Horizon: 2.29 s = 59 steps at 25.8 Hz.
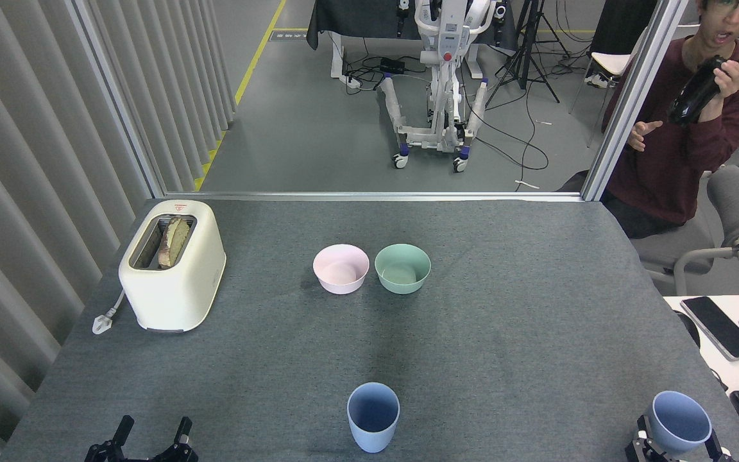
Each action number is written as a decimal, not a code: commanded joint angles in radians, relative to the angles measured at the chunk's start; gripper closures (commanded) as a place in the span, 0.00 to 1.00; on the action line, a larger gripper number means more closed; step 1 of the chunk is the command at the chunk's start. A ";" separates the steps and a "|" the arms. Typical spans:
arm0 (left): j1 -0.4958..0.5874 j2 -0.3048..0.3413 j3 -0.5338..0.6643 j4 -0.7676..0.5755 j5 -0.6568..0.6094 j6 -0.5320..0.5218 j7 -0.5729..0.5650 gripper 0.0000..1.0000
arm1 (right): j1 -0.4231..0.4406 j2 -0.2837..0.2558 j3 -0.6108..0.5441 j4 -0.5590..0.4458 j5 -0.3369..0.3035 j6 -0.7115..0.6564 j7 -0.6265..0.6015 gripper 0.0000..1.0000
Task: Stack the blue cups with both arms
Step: 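Reach the right gripper to the other blue cup and grasp it, then lift the cup with the right gripper and move it over the placed cup, then lower the held cup into the placed cup and open the right gripper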
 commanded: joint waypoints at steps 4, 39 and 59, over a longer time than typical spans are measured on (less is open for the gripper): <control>-0.004 0.002 0.000 0.002 0.000 0.001 0.000 0.00 | -0.018 -0.001 0.033 0.020 0.016 0.008 -0.005 0.46; 0.011 -0.002 0.000 -0.007 -0.001 0.004 0.031 0.00 | 0.061 0.305 0.665 -0.451 0.340 -0.138 0.062 0.72; 0.011 0.000 0.011 -0.001 0.000 0.004 0.049 0.00 | 0.061 0.303 0.665 -0.442 0.334 -0.109 0.062 0.00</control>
